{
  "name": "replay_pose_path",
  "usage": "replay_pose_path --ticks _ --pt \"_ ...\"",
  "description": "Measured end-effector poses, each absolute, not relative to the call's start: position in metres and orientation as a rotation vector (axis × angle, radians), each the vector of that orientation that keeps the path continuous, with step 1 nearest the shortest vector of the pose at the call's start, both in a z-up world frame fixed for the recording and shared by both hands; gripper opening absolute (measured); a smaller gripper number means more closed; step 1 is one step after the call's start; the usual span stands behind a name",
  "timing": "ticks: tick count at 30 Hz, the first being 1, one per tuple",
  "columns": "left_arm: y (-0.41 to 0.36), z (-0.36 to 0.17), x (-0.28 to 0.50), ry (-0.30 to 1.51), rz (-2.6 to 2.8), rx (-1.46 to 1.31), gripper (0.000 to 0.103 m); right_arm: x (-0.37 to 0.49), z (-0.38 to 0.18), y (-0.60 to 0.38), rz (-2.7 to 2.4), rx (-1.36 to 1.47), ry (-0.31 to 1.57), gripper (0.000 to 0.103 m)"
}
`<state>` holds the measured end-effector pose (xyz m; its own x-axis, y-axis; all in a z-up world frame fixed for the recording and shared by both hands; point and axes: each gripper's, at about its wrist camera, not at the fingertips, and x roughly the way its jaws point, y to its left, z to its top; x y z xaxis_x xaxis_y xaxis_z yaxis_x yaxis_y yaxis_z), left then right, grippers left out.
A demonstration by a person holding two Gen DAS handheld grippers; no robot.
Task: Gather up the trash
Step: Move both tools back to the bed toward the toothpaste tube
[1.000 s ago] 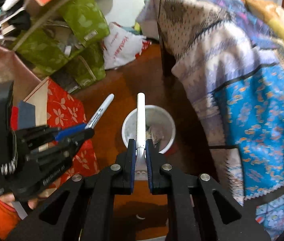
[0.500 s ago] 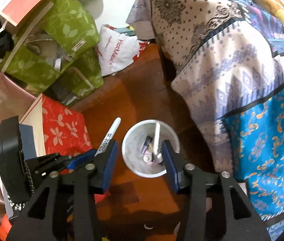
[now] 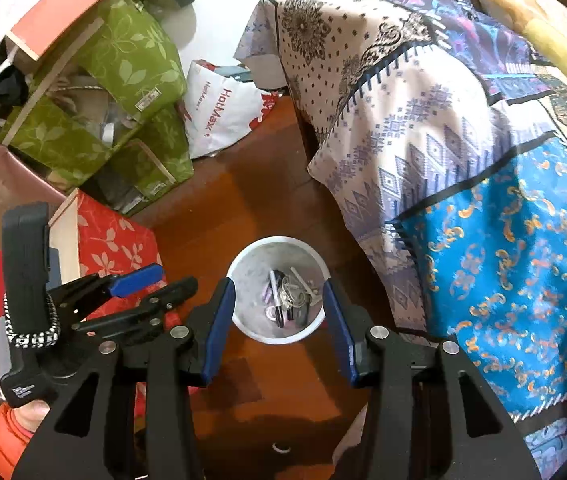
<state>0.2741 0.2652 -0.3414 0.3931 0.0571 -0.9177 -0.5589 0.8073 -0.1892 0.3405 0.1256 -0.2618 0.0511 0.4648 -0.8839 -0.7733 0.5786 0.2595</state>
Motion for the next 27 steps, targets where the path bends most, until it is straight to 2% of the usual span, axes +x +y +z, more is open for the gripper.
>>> replay_pose_path --ticks 16,27 --pt "0.195 -0.208 0.258 0.874 0.371 -0.384 0.043 0.330 -0.166 0.037 0.939 -0.198 0.966 0.042" --pt "0.108 -0.142 0.298 0.768 0.245 -0.276 0.043 0.341 -0.111 -0.060 0.819 -0.122 0.799 0.042"
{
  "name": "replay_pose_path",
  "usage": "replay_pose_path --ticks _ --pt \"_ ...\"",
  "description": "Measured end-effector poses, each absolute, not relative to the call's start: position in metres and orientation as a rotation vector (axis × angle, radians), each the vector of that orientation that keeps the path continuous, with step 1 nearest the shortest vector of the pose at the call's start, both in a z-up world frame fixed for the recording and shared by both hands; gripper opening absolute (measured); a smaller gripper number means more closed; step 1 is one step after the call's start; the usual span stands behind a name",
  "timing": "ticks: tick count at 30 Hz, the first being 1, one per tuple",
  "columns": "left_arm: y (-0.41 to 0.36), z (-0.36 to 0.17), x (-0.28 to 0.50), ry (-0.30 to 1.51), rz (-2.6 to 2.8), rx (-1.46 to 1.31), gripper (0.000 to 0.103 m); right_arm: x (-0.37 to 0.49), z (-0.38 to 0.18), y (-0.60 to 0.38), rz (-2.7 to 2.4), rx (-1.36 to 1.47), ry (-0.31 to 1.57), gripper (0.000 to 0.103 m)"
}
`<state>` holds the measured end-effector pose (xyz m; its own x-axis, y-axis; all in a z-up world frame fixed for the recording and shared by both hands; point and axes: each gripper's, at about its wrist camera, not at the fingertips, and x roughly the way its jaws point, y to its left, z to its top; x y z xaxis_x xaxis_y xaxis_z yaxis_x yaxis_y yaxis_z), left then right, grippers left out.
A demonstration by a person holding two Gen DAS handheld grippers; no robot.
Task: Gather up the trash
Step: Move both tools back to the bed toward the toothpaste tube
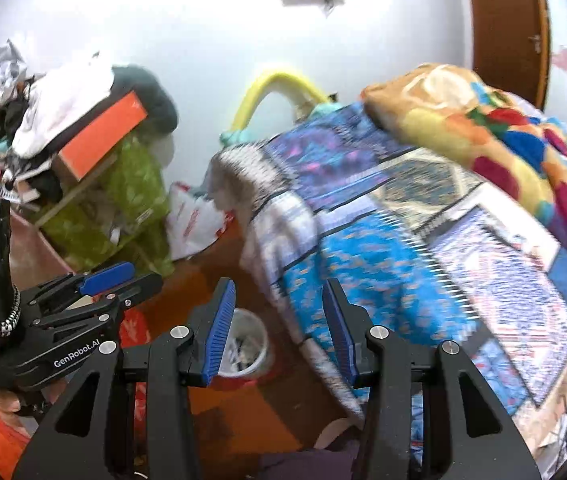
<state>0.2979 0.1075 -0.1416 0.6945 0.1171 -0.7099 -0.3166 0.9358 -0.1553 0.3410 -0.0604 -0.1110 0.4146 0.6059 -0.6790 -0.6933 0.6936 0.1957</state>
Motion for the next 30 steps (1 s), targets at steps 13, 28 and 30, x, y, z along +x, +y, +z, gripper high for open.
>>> replay_pose_path --ticks 13,28,30 --pt "-0.007 -0.125 0.394 0.772 0.034 -0.177 0.055 0.392 -0.111 -0.181 0.581 -0.072 0.752 0.042" --pt "-0.071 -0.180 0.520 0.865 -0.083 -0.142 0.055 0.479 -0.183 -0.271 0.373 0.017 0.887 0.042" --pt "-0.073 -0.191 0.540 0.890 -0.083 -0.146 0.055 0.490 -0.191 -0.274 0.368 0.031 0.902 0.042"
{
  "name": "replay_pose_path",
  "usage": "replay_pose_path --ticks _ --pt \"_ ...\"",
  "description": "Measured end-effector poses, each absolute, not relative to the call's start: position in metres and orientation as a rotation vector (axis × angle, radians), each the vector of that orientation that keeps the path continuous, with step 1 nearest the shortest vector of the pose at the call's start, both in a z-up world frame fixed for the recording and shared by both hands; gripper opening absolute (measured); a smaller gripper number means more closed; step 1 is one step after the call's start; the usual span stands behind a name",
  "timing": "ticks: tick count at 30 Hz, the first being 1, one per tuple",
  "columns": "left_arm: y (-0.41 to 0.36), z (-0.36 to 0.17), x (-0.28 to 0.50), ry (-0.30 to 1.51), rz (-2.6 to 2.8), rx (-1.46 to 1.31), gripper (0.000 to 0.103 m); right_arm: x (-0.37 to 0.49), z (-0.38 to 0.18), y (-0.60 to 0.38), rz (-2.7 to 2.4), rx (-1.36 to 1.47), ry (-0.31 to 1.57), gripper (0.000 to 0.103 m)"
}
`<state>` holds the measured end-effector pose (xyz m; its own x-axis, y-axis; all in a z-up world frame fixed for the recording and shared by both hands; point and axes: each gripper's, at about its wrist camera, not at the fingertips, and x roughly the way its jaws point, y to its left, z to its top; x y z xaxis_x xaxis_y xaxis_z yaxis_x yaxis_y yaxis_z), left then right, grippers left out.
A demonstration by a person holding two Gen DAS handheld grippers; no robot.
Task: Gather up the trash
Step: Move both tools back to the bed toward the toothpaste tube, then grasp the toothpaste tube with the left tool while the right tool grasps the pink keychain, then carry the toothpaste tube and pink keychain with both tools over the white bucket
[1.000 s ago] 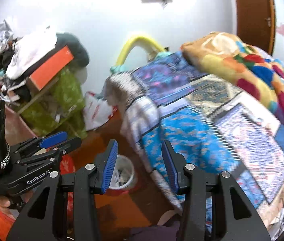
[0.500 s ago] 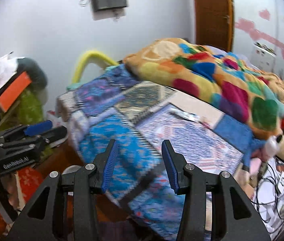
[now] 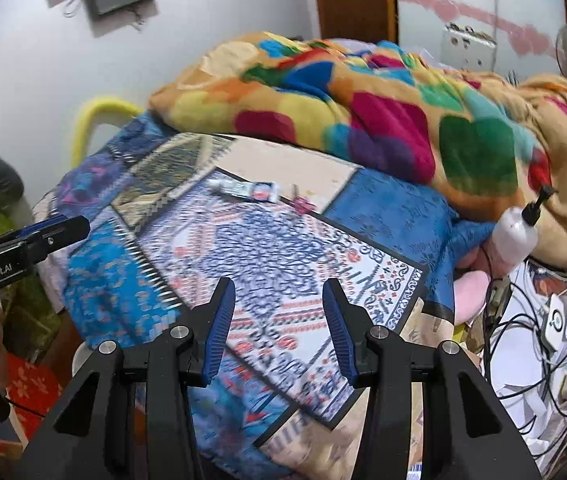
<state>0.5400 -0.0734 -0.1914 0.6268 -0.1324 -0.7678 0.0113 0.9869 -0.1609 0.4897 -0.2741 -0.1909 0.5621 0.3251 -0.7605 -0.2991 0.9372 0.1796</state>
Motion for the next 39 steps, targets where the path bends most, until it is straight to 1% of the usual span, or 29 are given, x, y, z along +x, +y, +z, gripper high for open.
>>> replay_pose_path --ticks 9,16,21,23,26,27,29,30,31,32,33,34,36,39 --pt "-0.079 -0.229 0.613 0.925 -0.075 -0.177 0.055 0.546 -0.218 -0.267 0.357 0.003 0.920 0.042" --pt "-0.089 -0.254 0.647 0.919 -0.079 -0.179 0.055 0.588 -0.240 -0.258 0.352 0.006 0.928 0.042" --pt "-0.086 -0.273 0.672 0.951 -0.098 -0.200 0.055 0.606 -0.254 -0.248 0.390 -0.009 0.965 0.042" --pt "-0.086 -0.277 0.677 0.949 -0.094 -0.207 0.055 0.611 -0.259 -0.241 0.399 -0.051 0.975 0.042" --pt "-0.087 -0.282 0.686 0.944 -0.090 -0.196 0.055 0.609 -0.259 -0.232 0.392 -0.130 0.942 0.042" --pt "-0.088 -0.283 0.687 0.938 -0.091 -0.188 0.055 0.608 -0.259 -0.231 0.391 -0.143 0.936 0.041" --pt "-0.091 -0.284 0.689 0.933 -0.099 -0.178 0.055 0.606 -0.259 -0.227 0.383 -0.182 0.918 0.033" --pt "-0.092 -0.285 0.690 0.932 -0.102 -0.175 0.055 0.604 -0.259 -0.226 0.384 -0.199 0.907 0.031" --pt "-0.093 -0.286 0.691 0.930 -0.103 -0.171 0.054 0.604 -0.259 -0.226 0.402 -0.200 0.900 0.025" --pt "-0.094 -0.286 0.691 0.925 -0.096 -0.163 0.047 0.603 -0.259 -0.226 0.401 -0.206 0.895 0.023" --pt "-0.095 -0.286 0.691 0.916 -0.081 -0.150 0.035 0.605 -0.260 -0.224 0.400 -0.209 0.893 0.023" --pt "-0.096 -0.287 0.692 0.917 -0.080 -0.142 0.029 0.605 -0.260 -0.224 0.400 -0.211 0.892 0.023" --pt "-0.097 -0.287 0.691 0.916 -0.095 -0.151 0.025 0.605 -0.260 -0.224 0.401 -0.206 0.898 0.023" --pt "-0.098 -0.287 0.688 0.917 -0.101 -0.154 0.025 0.605 -0.257 -0.225 0.401 -0.192 0.905 0.022"
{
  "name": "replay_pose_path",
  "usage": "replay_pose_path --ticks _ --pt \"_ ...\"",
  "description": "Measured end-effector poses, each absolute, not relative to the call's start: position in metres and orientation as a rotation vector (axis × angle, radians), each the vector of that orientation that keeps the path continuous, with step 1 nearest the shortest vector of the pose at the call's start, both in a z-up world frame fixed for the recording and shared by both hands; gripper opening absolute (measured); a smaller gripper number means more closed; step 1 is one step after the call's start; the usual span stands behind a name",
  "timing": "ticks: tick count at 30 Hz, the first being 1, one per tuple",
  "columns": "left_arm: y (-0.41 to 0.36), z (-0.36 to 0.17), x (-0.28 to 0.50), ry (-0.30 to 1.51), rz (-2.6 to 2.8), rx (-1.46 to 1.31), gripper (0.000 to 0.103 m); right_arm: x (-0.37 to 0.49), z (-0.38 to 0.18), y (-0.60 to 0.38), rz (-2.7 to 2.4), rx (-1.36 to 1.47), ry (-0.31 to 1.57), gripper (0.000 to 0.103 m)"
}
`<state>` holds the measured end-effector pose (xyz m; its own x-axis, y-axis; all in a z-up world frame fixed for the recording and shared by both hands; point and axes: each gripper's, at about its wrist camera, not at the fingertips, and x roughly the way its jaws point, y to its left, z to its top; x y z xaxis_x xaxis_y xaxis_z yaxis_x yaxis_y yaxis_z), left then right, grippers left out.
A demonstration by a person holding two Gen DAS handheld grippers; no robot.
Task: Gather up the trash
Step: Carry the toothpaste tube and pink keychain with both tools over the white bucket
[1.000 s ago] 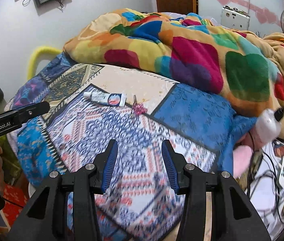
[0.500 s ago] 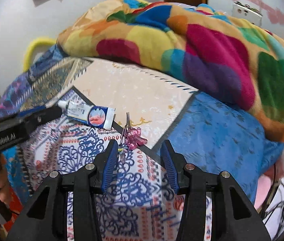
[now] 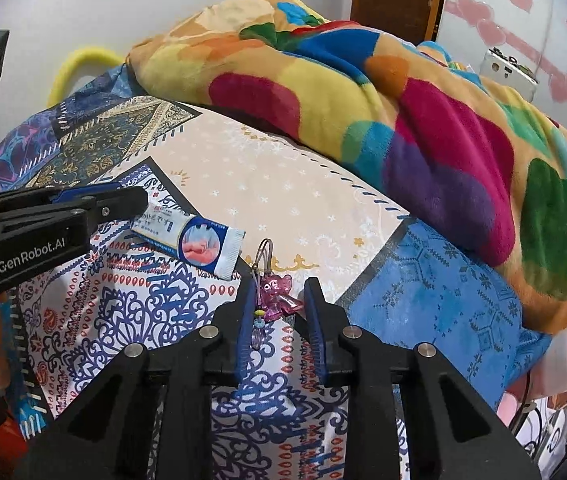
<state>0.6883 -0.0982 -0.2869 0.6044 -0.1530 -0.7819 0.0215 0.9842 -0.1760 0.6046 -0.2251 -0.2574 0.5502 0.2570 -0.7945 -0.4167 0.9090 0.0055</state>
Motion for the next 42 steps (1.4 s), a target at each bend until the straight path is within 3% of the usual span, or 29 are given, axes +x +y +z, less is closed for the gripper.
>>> replay_pose_path --ticks 10,28,42 --pt "-0.098 -0.256 0.660 0.879 -0.109 -0.121 0.024 0.588 -0.218 -0.233 0.403 -0.130 0.851 0.022" --pt "-0.087 -0.150 0.551 0.760 -0.076 -0.030 0.024 0.498 -0.130 -0.229 0.424 -0.132 0.774 0.022" --pt "-0.028 -0.133 0.421 0.773 0.014 -0.046 0.024 0.392 -0.096 -0.203 0.479 -0.142 0.726 0.022"
